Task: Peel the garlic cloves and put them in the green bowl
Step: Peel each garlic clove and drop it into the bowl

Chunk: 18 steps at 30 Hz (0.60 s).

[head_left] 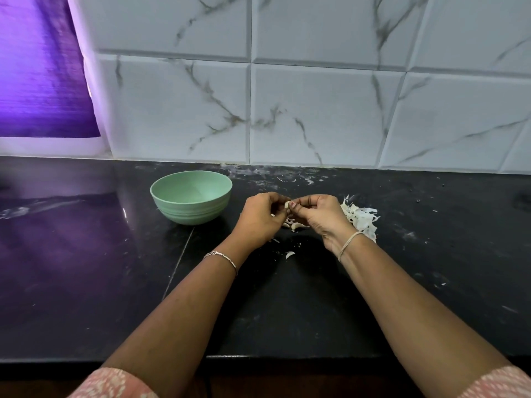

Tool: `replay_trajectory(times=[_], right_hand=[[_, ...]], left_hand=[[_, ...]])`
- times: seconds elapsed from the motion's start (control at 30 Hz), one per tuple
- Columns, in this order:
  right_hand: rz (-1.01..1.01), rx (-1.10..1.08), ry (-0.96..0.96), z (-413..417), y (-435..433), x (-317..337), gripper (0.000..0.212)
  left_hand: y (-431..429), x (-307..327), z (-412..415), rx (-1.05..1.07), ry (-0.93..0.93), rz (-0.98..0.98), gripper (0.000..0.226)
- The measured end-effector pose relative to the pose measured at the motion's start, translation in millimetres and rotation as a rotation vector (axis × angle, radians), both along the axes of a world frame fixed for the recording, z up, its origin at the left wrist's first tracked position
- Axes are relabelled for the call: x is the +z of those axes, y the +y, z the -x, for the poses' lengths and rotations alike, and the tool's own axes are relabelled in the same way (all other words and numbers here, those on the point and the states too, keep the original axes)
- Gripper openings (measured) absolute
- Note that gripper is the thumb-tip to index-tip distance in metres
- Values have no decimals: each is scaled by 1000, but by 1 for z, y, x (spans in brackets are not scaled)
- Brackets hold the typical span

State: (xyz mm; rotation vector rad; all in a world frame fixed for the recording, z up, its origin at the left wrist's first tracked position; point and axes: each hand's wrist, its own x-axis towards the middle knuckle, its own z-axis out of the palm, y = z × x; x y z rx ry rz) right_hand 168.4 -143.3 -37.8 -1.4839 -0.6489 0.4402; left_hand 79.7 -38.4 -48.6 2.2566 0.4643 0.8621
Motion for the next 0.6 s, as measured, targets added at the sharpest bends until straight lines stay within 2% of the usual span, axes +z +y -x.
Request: replay_trajectory(times=[0.13, 0.23, 0.3, 0.43, 0.6], right_hand=[[7, -15, -74, -2, 1, 0, 3], [40, -24, -146, -7, 3, 0, 4], [102, -82, -278, -11, 4, 0, 6], [295, -98, -690, -13, 3, 0, 8], [345, -78, -826, -17, 1, -3, 12]], left_hand=[[3, 1, 1, -15, -31, 82, 21], [2, 1, 0, -12, -44, 124, 21], [0, 1, -1, -1, -27, 112, 21], [-5, 0, -3, 17, 15, -8, 23], [-5, 0, -5, 26, 41, -30, 26]])
